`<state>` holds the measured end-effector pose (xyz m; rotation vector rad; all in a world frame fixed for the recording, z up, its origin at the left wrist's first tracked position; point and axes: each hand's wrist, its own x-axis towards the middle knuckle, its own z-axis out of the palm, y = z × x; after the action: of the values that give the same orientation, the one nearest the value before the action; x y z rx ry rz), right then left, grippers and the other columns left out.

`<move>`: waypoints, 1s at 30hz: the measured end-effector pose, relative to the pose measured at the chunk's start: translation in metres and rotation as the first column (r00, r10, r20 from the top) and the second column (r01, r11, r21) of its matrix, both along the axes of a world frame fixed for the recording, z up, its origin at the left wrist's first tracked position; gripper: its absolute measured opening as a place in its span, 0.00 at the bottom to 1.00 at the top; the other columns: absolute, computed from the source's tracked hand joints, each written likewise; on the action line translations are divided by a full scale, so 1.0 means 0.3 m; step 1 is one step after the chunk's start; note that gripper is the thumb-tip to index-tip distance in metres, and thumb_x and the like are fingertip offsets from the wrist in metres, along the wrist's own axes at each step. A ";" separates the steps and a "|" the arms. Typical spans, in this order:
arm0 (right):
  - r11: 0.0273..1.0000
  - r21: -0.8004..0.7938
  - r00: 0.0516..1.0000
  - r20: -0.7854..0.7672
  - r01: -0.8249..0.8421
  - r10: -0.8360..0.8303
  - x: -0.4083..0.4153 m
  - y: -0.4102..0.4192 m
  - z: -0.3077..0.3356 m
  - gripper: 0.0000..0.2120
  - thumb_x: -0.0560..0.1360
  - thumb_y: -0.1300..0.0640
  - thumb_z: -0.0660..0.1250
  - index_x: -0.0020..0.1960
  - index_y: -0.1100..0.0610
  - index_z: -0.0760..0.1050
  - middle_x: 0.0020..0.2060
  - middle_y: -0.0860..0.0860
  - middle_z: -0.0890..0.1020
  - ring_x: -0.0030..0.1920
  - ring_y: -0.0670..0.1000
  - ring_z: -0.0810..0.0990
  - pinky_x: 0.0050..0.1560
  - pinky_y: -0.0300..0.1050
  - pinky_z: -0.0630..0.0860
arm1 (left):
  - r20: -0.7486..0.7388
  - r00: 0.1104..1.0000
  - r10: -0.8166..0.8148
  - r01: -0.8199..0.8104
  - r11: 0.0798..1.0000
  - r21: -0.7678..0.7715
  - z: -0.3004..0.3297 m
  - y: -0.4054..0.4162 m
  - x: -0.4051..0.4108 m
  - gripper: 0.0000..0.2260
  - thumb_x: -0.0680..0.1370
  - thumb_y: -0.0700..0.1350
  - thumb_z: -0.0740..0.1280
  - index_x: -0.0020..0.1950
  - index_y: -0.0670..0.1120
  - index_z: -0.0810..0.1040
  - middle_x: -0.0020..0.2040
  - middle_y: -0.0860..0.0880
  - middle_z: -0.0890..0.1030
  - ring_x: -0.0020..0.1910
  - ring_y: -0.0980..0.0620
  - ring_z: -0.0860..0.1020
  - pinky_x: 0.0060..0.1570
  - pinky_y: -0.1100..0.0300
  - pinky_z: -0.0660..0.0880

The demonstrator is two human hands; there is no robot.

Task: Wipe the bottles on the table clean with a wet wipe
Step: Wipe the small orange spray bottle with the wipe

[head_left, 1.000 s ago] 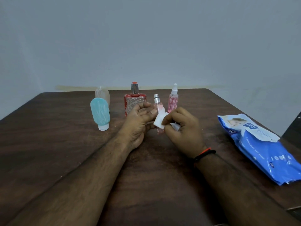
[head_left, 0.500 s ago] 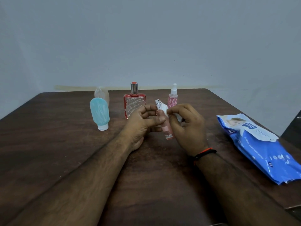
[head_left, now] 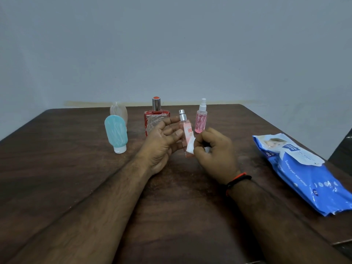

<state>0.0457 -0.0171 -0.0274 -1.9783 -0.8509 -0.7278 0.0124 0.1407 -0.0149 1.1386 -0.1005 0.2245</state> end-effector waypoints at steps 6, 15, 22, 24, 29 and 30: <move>0.986 0.163 0.997 0.069 0.020 -0.032 0.006 -0.011 0.014 0.05 0.70 0.68 0.66 0.41 0.60 0.78 0.40 0.51 0.78 0.41 0.44 0.74 0.43 0.27 0.69 | -0.013 0.998 -0.058 0.060 0.992 0.112 -0.011 -0.014 -0.002 0.19 0.77 0.31 0.66 0.67 0.40 0.72 0.59 0.41 0.82 0.52 0.47 0.82 0.48 0.52 0.81; 0.988 0.153 0.988 0.152 -0.034 0.010 0.009 -0.007 0.011 0.17 0.73 0.70 0.62 0.55 0.59 0.83 0.57 0.53 0.81 0.59 0.54 0.78 0.61 0.42 0.75 | -0.016 0.997 -0.077 0.079 0.985 0.155 -0.011 -0.024 -0.006 0.18 0.78 0.31 0.65 0.67 0.37 0.71 0.57 0.41 0.82 0.54 0.45 0.82 0.51 0.48 0.82; 0.986 0.166 0.996 0.089 -0.024 0.009 0.003 -0.009 0.016 0.19 0.74 0.69 0.62 0.59 0.55 0.82 0.54 0.45 0.81 0.57 0.51 0.79 0.58 0.39 0.75 | 0.005 0.997 -0.080 0.078 0.980 0.185 -0.020 -0.032 -0.007 0.10 0.77 0.29 0.65 0.53 0.42 0.74 0.49 0.45 0.80 0.41 0.50 0.83 0.36 0.55 0.81; 0.980 0.197 0.999 0.036 -0.033 0.027 0.003 -0.011 0.017 0.20 0.75 0.69 0.62 0.59 0.53 0.82 0.51 0.44 0.81 0.54 0.49 0.80 0.55 0.42 0.78 | 0.018 0.997 -0.076 0.070 0.976 0.207 -0.021 -0.032 -0.006 0.11 0.77 0.29 0.65 0.51 0.43 0.74 0.49 0.45 0.80 0.42 0.50 0.82 0.36 0.55 0.81; 0.968 0.250 0.993 -0.104 -0.030 0.057 0.012 -0.007 0.010 0.18 0.75 0.66 0.64 0.59 0.50 0.80 0.53 0.49 0.83 0.56 0.45 0.80 0.56 0.40 0.78 | 0.052 0.997 0.049 -0.061 0.967 0.248 -0.022 -0.042 0.001 0.12 0.74 0.29 0.68 0.53 0.42 0.75 0.50 0.42 0.81 0.49 0.44 0.80 0.42 0.48 0.81; 0.967 0.253 0.993 -0.107 -0.024 0.053 0.014 -0.006 0.008 0.17 0.75 0.66 0.65 0.59 0.50 0.81 0.52 0.49 0.83 0.55 0.45 0.80 0.56 0.38 0.78 | 0.052 0.996 0.072 -0.083 0.966 0.245 -0.021 -0.045 0.002 0.13 0.74 0.29 0.69 0.54 0.42 0.75 0.50 0.42 0.81 0.50 0.44 0.80 0.43 0.47 0.81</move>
<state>0.0498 -0.0189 -0.0250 -1.7539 -0.6914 -0.6594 0.0130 0.1273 -0.0213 1.3878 -0.1244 0.3129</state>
